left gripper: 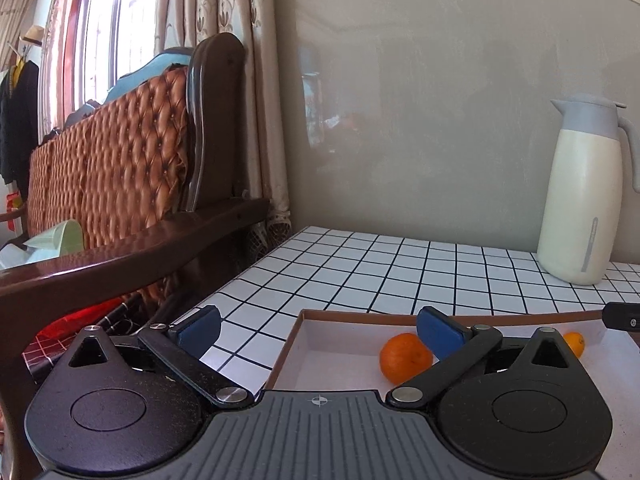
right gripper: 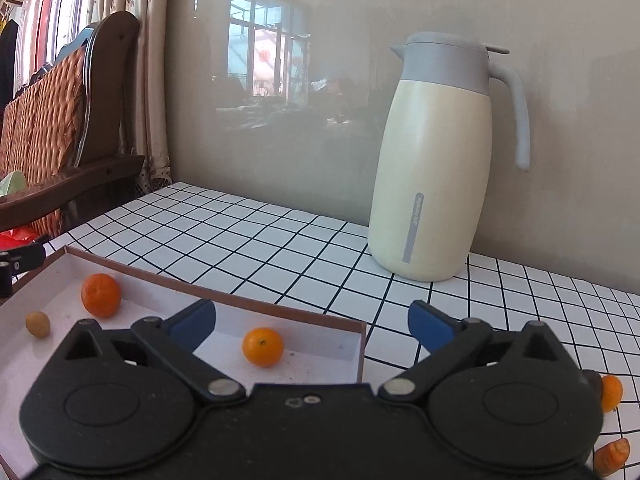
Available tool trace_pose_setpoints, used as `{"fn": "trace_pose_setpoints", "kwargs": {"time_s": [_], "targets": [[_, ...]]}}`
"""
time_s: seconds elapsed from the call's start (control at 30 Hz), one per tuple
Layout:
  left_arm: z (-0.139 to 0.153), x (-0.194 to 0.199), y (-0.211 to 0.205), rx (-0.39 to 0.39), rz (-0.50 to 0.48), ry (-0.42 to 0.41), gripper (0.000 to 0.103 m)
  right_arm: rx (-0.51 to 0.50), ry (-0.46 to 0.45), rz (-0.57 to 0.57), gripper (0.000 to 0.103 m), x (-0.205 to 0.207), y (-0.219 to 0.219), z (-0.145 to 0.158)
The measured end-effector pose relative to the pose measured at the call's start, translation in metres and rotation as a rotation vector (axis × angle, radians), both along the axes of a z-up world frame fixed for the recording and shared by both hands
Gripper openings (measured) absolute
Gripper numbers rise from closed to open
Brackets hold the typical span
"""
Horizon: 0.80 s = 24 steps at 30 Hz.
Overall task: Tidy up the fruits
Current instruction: 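Open both tools to release the orange and kumquat into the tray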
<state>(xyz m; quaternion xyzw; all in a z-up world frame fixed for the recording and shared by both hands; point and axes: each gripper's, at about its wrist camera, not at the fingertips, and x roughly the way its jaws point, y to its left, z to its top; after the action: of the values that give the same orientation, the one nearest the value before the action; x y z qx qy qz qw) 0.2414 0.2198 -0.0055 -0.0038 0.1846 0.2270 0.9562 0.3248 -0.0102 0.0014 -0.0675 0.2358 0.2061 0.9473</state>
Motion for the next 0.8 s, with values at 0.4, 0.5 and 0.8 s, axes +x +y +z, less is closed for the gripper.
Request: {"fn": "trace_pose_setpoints", "kwargs": {"time_s": [0.4, 0.5, 0.8], "targets": [[0.002, -0.008, -0.015, 0.021, -0.043, 0.011, 0.103, 0.028, -0.021, 0.004, 0.097, -0.010, -0.006, 0.011], [0.006, -0.014, -0.022, 0.009, -0.060, 0.007, 0.103, 0.026, -0.059, 0.007, 0.097, -0.021, -0.008, 0.018], [0.027, -0.045, -0.049, 0.044, -0.049, -0.077, 0.103, 0.019, -0.186, -0.016, 0.097, -0.061, -0.030, 0.038]]}}
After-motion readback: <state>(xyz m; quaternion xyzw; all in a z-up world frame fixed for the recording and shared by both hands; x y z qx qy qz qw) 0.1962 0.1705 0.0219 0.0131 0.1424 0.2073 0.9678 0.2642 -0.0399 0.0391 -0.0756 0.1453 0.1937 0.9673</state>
